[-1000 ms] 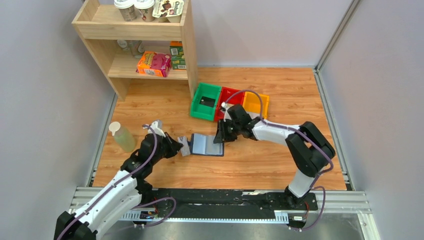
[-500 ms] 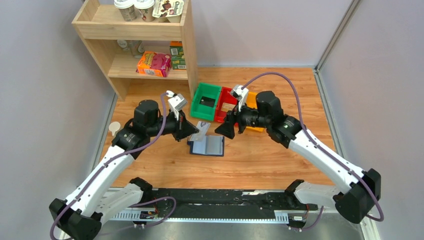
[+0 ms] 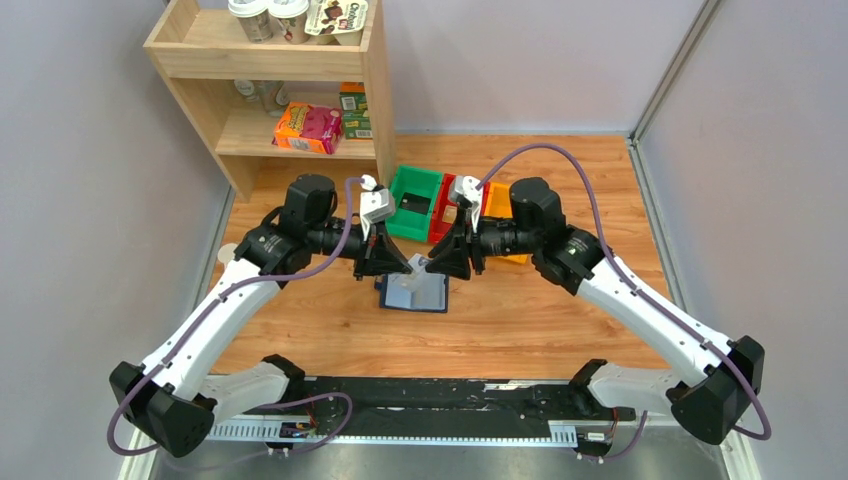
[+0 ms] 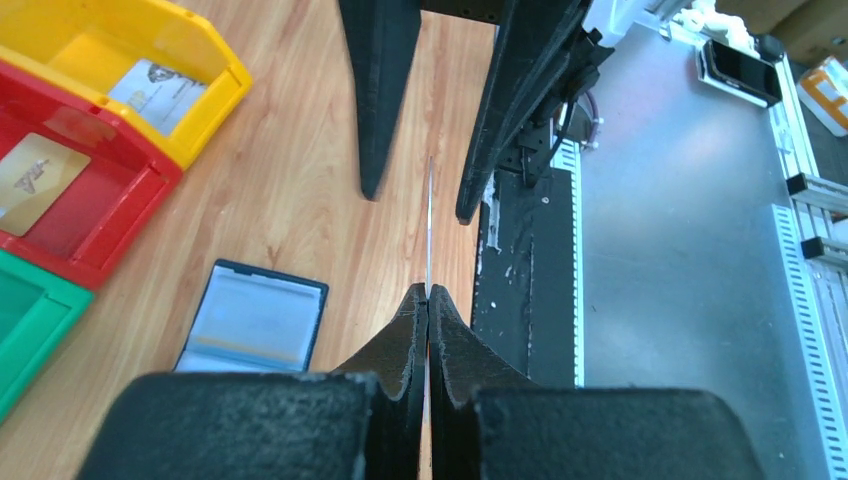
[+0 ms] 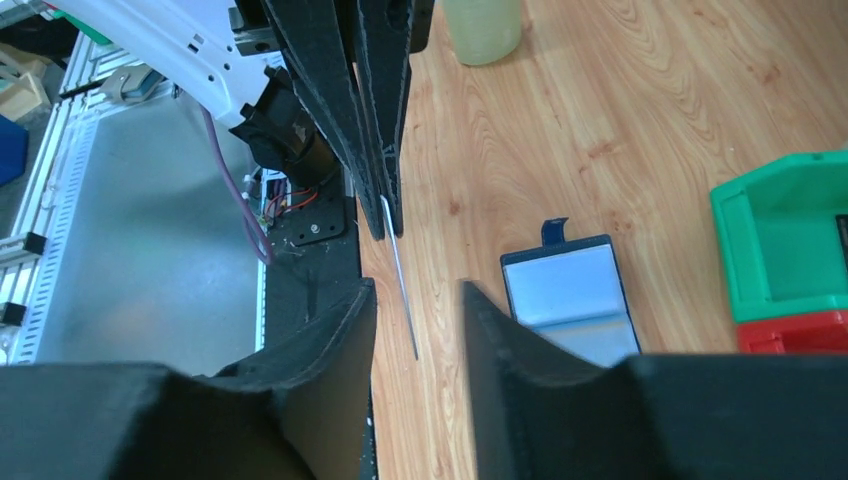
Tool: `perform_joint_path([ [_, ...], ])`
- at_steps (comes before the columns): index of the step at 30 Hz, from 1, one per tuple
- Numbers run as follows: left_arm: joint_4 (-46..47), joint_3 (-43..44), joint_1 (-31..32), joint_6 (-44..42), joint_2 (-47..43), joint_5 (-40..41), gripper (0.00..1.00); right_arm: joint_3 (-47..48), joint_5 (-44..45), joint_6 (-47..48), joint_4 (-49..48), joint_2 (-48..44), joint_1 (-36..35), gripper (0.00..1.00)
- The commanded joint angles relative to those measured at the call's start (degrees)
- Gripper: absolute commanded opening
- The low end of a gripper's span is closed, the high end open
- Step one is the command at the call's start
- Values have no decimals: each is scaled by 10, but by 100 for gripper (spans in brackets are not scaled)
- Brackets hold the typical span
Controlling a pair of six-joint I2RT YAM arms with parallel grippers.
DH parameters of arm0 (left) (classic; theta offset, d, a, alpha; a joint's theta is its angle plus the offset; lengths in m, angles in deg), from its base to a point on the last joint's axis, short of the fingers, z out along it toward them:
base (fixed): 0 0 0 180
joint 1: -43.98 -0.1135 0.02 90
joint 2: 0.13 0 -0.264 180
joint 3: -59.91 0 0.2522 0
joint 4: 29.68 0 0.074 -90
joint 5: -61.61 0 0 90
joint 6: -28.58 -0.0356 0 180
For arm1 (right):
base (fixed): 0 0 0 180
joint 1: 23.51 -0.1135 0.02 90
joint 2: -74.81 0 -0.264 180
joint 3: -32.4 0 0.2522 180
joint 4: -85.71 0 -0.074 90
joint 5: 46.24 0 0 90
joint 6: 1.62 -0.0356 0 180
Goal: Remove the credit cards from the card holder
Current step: Place the credit card in the storage box.
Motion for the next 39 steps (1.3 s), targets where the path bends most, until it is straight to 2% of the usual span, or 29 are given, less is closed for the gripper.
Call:
perform_joint_path([
  [1, -24, 33, 6, -51, 11, -25, 0, 30, -32, 18, 4, 6, -3, 31],
  [6, -25, 37, 5, -54, 11, -10, 1, 34, -44, 30, 28, 15, -3, 0],
  [9, -26, 34, 5, -53, 7, 11, 5, 33, -63, 27, 33, 24, -3, 0],
  [11, -23, 31, 5, -48, -2, 38, 12, 31, -49, 21, 34, 27, -1, 0],
  [14, -3, 10, 6, -17, -24, 131, 36, 16, -17, -14, 32, 22, 24, 0],
  [18, 45, -37, 6, 44, -76, 293, 48, -19, 19, -84, 8, 14, 99, 0],
  [21, 76, -77, 6, 94, -116, 397, 50, -43, 92, -133, 10, 9, 163, 0],
  [23, 92, -105, 6, 125, -134, 450, 55, -56, 148, -169, 19, 9, 214, 0],
  [27, 96, -138, 6, 180, -139, 504, 57, -75, 245, -239, 26, 19, 291, 0],
  [32, 89, -153, 5, 239, -114, 519, 59, -73, 302, -276, 24, 68, 331, 0],
  [39, 103, -177, 5, 286, -90, 522, 61, -38, 284, -315, -1, 173, 330, 0],
])
